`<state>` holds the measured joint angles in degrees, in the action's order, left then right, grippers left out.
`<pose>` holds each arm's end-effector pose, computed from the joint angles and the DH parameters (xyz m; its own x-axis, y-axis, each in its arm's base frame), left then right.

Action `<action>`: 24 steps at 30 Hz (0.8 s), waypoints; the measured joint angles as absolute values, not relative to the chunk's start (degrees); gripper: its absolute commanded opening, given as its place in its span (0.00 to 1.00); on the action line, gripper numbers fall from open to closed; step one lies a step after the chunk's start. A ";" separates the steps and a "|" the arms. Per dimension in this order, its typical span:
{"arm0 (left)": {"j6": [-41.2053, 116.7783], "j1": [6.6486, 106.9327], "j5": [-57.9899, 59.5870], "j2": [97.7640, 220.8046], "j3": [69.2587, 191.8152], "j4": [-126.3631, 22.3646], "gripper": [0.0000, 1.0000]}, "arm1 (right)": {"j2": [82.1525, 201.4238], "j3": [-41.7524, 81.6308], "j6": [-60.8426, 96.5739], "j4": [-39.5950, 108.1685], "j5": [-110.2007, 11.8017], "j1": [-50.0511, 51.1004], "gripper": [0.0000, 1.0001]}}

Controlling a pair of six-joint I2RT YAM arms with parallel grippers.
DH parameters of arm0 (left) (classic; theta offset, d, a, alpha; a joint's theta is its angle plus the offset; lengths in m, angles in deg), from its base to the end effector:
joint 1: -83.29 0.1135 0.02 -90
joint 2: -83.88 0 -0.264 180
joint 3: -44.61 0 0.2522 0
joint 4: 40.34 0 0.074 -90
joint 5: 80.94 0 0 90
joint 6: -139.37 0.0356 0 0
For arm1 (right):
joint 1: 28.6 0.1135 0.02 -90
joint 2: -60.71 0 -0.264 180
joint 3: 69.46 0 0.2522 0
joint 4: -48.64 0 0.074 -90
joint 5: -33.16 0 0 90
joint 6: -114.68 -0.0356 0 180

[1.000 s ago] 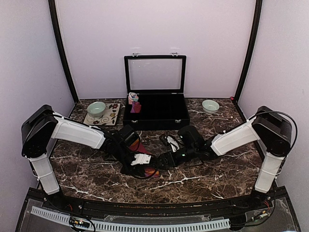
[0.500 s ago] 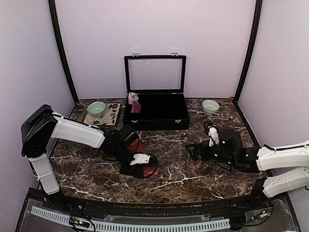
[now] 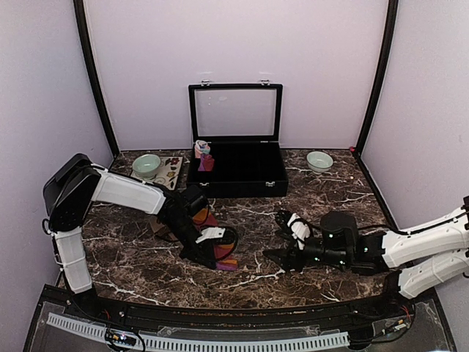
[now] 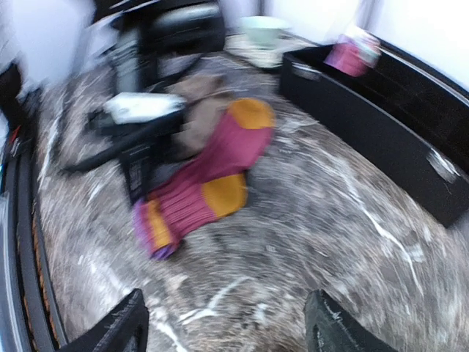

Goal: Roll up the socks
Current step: Roll the sock at the center of the board.

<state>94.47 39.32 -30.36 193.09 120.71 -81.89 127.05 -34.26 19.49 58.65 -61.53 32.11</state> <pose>0.2326 -0.2558 0.1272 -0.0244 0.7838 -0.6205 0.9556 -0.1641 -0.2449 0.1161 0.2009 0.1854 -0.2509 -0.2630 -0.9316 -0.8126 0.5803 0.0550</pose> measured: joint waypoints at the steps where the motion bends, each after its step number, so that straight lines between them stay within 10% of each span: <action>1: 94.49 39.63 -31.04 193.37 120.87 -82.48 0.00 | 128.41 -33.65 21.52 58.74 -60.55 33.90 0.64; 24: 95.60 42.69 -39.95 199.45 125.46 -94.79 0.01 | 164.60 -11.73 49.43 61.93 -52.06 43.67 0.41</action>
<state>95.60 42.69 -39.95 199.45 125.46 -94.79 164.60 -11.73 49.43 61.93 -52.06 43.67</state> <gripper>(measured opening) 0.077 0.420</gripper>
